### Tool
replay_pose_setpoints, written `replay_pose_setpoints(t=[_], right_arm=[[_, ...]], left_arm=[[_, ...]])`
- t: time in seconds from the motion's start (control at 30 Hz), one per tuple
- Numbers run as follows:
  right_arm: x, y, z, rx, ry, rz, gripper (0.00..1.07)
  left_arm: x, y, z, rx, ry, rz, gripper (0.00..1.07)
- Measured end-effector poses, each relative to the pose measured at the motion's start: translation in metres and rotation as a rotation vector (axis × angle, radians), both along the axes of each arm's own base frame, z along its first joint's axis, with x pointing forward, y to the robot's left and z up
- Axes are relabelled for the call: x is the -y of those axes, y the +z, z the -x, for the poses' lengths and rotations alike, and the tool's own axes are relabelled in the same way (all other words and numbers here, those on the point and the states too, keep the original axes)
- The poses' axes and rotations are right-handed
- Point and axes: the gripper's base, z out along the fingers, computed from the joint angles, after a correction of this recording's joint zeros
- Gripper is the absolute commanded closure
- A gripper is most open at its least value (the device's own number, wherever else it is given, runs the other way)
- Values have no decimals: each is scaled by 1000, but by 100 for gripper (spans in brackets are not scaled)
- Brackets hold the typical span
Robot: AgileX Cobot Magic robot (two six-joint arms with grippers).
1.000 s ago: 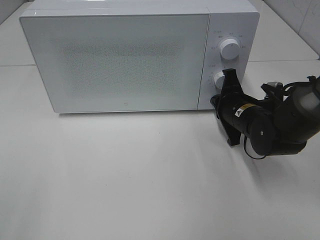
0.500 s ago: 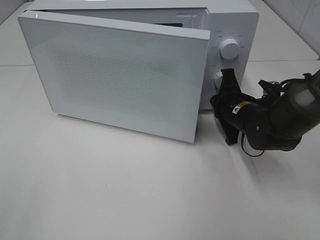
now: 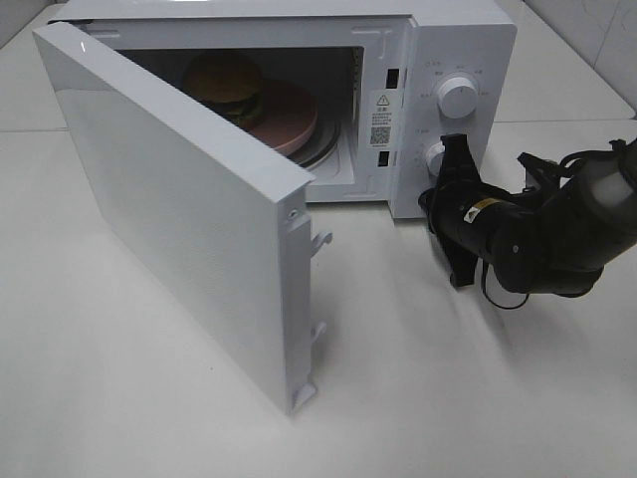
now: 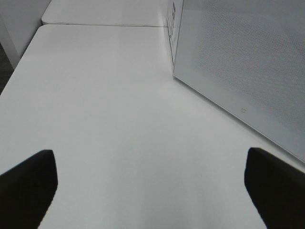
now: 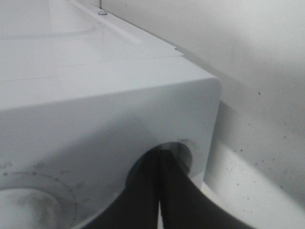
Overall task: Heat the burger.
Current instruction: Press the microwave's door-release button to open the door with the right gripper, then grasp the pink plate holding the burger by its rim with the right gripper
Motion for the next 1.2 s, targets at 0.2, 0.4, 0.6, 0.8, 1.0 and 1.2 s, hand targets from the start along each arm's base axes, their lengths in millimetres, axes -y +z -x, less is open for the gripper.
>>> replay_pose_setpoints(t=[0.2, 0.4, 0.6, 0.8, 1.0, 1.2], right_arm=[[3, 5, 2, -8, -9, -13, 107], [5, 8, 10, -2, -5, -11, 107], [6, 9, 17, 11, -5, -15, 107], [5, 13, 27, 43, -17, -37, 107], [2, 12, 36, 26, -1, -30, 107], [5, 16, 55, 8, 5, -23, 107]], left_arm=[[0, 0, 0, 0, 0, 0, 7], [0, 0, 0, 0, 0, 0, 7], [0, 0, 0, 0, 0, 0, 7], [0, 0, 0, 0, 0, 0, 7], [0, 0, 0, 0, 0, 0, 7], [0, 0, 0, 0, 0, 0, 7]])
